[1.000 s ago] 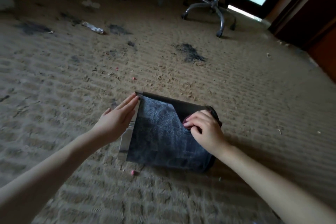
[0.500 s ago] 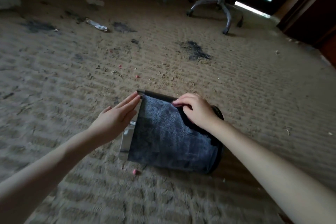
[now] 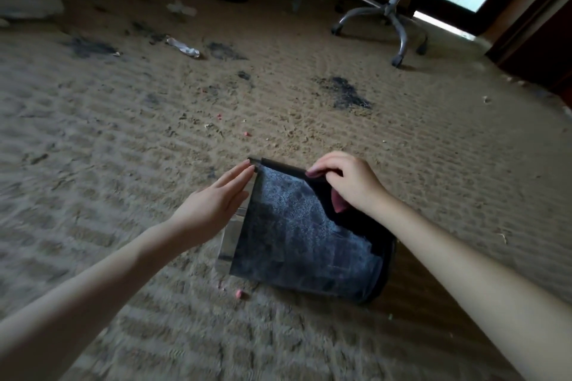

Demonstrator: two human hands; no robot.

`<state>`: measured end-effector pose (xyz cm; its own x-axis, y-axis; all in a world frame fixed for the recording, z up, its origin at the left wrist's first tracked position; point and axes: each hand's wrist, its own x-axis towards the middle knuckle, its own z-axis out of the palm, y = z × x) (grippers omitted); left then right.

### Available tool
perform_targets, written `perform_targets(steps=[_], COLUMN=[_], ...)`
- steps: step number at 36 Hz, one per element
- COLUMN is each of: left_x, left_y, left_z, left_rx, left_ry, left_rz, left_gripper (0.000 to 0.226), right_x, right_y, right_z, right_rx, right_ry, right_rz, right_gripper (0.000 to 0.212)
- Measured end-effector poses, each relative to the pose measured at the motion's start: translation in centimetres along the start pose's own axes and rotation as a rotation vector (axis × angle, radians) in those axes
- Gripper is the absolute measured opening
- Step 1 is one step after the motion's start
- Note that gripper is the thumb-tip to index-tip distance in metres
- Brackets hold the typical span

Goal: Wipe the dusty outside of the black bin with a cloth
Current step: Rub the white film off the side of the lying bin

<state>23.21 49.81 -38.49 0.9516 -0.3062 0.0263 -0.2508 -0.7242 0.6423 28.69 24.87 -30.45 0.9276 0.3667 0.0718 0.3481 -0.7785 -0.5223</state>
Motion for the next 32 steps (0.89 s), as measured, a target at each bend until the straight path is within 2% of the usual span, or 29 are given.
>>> perform_targets(steps=[4, 7, 10, 16, 20, 25, 29, 32], left_x=[0.2, 0.3, 0.2, 0.0, 0.2, 0.0, -0.3, -0.3], left_y=[-0.1, -0.2, 0.0, 0.3, 0.1, 0.1, 0.3, 0.2], left_z=[-0.1, -0.3, -0.6, -0.4, 0.0, 0.2, 0.3, 0.0], left_rx=[0.010, 0.057, 0.098, 0.081, 0.011, -0.014, -0.019, -0.002], left_ry=[-0.002, -0.013, -0.027, -0.020, -0.013, 0.000, -0.010, -0.017], left_rz=[-0.011, 0.000, -0.006, -0.018, -0.023, -0.015, -0.017, -0.020], left_gripper=[0.059, 0.060, 0.062, 0.053, 0.053, 0.053, 0.052, 0.052], right_x=[1.7, 0.1, -2.4, -7.6, -7.3, -1.3, 3.3, 3.5], right_y=[-0.3, 0.5, 1.2, 2.8, 2.7, 0.1, -1.2, -0.9], right_z=[2.6, 3.4, 2.5, 0.0, -1.3, -0.3, 2.4, 3.6], right_rx=[-0.062, -0.081, -0.116, -0.234, -0.201, -0.010, -0.060, -0.090], right_ry=[-0.058, 0.012, 0.027, -0.065, -0.121, 0.024, -0.081, -0.088], right_rz=[-0.050, -0.089, -0.118, -0.219, -0.175, -0.065, -0.029, -0.020], right_gripper=[0.039, 0.037, 0.036, 0.030, 0.033, 0.037, 0.038, 0.038])
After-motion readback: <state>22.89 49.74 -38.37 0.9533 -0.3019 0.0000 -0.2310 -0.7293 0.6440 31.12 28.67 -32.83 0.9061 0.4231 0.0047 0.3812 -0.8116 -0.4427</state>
